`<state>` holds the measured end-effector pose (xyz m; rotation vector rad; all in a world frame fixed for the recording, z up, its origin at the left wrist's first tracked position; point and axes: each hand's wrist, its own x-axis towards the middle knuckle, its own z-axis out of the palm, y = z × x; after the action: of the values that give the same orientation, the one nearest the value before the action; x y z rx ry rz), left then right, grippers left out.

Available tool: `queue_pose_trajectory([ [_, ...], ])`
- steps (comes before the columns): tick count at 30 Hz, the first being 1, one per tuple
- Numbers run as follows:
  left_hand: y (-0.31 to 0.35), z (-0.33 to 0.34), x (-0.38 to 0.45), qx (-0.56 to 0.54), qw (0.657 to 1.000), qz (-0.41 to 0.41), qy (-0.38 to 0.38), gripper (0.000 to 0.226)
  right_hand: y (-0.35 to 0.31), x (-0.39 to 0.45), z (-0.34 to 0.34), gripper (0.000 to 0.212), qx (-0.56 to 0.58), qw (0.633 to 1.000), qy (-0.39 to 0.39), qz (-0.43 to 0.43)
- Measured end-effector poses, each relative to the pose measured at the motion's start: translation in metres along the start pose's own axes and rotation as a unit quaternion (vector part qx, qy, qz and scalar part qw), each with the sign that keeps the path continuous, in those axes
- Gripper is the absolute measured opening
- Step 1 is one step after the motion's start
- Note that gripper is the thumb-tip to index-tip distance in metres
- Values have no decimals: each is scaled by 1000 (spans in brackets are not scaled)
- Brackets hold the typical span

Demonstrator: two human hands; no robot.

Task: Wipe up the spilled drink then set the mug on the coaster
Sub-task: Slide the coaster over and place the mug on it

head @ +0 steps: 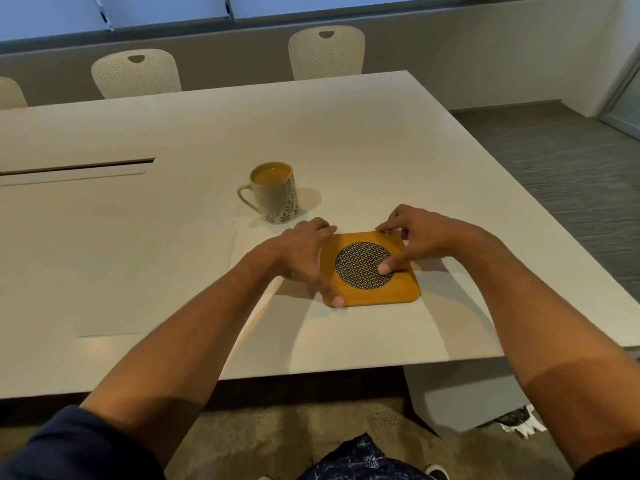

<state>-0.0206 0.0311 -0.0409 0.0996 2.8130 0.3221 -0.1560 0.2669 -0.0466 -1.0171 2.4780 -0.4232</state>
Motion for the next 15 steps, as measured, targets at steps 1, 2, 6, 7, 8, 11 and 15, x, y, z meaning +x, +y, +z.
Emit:
queue_pose_trajectory([
  [1,-2,0,-1,5,1000,-1,0,151,0,-2,-1,118,-16,1000,-21,-4],
  [2,-2,1,-1,9,1000,-1,2,149,0,-3,-2,124,-33,999,-38,-8],
  [6,1,0,-2,24,1000,10,5,142,-3,-4,-5,130,-63,996,-64,-12],
  [7,3,-1,-2,29,1000,12,4,142,-4,-4,-5,130,-66,996,-65,-10],
  [8,4,-1,-2,33,999,14,5,142,-4,-4,-5,130,-71,995,-65,-8],
  [11,8,0,-2,40,999,18,13,141,-3,-4,-6,128,-79,995,-67,-6],
  [15,10,2,-2,51,998,22,25,143,-3,-3,-8,125,-81,994,-75,-2],
])
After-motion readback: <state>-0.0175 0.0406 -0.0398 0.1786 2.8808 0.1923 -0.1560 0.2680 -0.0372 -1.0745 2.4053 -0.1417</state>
